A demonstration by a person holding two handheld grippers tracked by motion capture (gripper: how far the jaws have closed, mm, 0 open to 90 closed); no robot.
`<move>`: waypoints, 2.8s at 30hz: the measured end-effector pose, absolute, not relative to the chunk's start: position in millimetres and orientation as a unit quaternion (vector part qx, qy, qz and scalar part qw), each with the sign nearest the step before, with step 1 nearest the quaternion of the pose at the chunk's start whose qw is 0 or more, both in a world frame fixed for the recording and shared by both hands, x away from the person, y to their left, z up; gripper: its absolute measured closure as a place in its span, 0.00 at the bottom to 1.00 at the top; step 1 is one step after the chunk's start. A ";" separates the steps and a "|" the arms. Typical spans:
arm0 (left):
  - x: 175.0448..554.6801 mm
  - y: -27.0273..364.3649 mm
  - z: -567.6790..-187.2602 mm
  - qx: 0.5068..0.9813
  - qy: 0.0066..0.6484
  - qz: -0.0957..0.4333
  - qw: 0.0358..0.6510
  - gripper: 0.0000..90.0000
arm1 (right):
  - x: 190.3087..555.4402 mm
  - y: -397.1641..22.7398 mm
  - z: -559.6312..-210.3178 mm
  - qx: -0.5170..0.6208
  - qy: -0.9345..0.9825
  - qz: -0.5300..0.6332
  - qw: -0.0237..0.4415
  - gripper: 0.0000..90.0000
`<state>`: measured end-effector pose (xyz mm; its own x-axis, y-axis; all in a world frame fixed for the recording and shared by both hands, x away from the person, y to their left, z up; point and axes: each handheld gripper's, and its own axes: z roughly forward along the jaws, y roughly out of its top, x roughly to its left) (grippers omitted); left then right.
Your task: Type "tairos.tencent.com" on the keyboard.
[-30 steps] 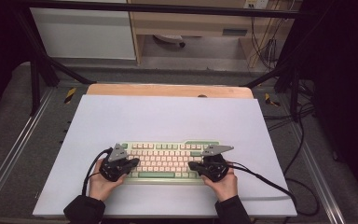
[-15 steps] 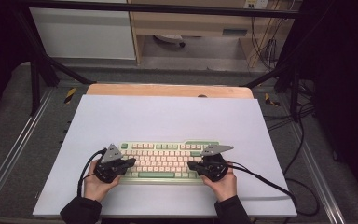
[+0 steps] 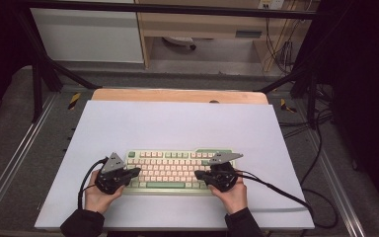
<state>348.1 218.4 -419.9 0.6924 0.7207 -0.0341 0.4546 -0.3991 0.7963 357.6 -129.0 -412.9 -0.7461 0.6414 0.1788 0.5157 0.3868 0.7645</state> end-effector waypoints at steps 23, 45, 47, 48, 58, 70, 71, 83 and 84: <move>348.9 221.8 -420.5 0.820 0.362 0.158 0.415 1.00 | 362.9 -104.5 -424.3 0.336 0.845 0.411 0.066 1.00; 348.9 221.1 -421.4 0.821 0.361 0.158 0.412 1.00 | 363.4 -103.3 -429.2 0.334 0.849 0.403 0.070 1.00; 348.9 221.2 -421.4 0.821 0.361 0.158 0.412 1.00 | 363.4 -102.8 -430.7 0.335 0.851 0.399 0.068 1.00; 348.9 221.2 -421.3 0.821 0.361 0.158 0.412 1.00 | 363.3 -102.6 -431.1 0.335 0.850 0.401 0.067 1.00; 348.4 220.9 -420.6 0.821 0.360 0.157 0.414 1.00 | 361.3 -108.6 -420.1 0.330 0.845 0.414 0.075 1.00; 347.7 214.1 -419.6 0.823 0.359 0.156 0.411 1.00 | 361.2 -124.9 -419.1 0.343 0.836 0.421 0.073 1.00; 348.0 212.7 -419.5 0.824 0.358 0.157 0.410 1.00 | 361.0 -125.9 -419.2 0.344 0.836 0.422 0.074 1.00; 352.6 197.8 -414.0 0.826 0.352 0.160 0.410 1.00 | 359.0 -135.0 -416.9 0.346 0.833 0.426 0.074 1.00; 353.2 196.3 -413.5 0.826 0.351 0.161 0.409 1.00 | 358.9 -135.0 -416.9 0.346 0.832 0.426 0.074 1.00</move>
<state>353.2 196.3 -413.5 0.7011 0.7127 -0.0211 0.4485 -0.4178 0.7901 358.9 -135.0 -416.9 -0.7493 0.6394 0.1723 0.5135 0.3967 0.7609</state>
